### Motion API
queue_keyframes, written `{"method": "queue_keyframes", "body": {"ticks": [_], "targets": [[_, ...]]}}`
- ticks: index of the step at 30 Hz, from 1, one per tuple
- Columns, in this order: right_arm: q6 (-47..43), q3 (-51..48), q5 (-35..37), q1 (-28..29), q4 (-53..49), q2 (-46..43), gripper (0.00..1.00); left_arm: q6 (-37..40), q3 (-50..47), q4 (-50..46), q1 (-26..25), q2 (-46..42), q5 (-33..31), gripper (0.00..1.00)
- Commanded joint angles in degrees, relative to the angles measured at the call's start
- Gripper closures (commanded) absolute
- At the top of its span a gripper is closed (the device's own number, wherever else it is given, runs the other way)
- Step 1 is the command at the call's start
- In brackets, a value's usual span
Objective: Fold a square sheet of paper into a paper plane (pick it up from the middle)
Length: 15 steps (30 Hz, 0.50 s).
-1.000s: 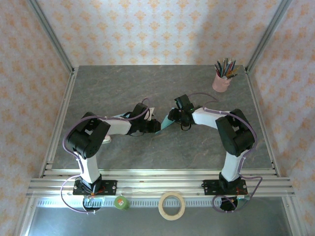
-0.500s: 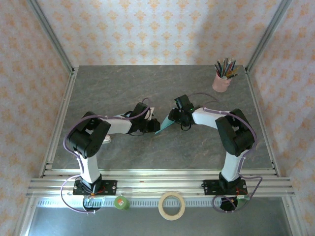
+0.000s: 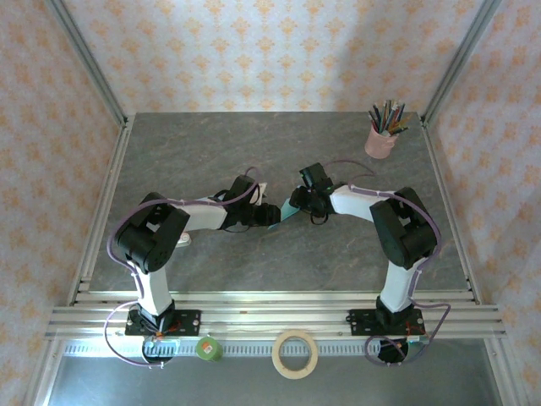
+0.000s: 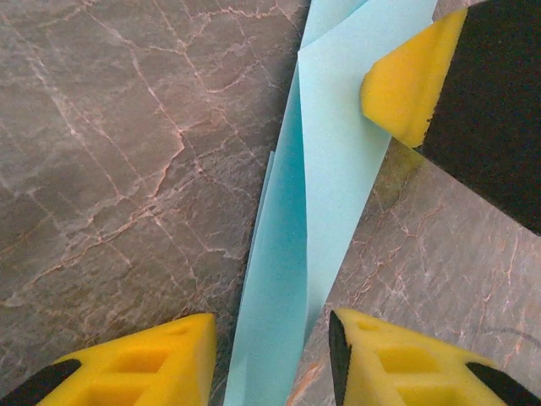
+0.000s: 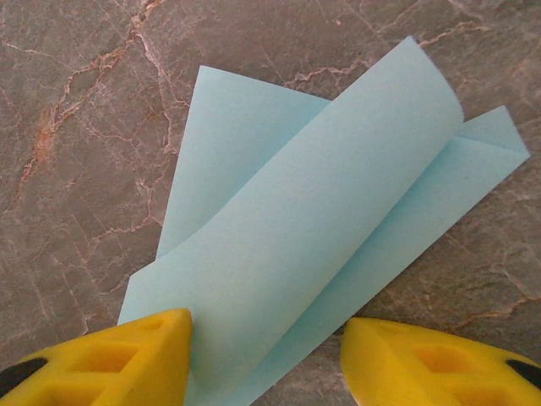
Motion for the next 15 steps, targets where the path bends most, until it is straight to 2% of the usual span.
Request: {"method": "queue_keyframes", "body": {"ticks": [1, 15], "targets": [[0.87, -4.26, 1.72, 0.06, 0.47, 10.35, 0.47, 2.29, 1.81, -2.27, -0.74, -0.63, -1.64, 0.57], [0.49, -6.07, 1.15, 0.06, 1.67, 8.15, 0.49, 3.23, 1.64, -3.86, -0.7, 2.4, -3.12, 0.72]]}}
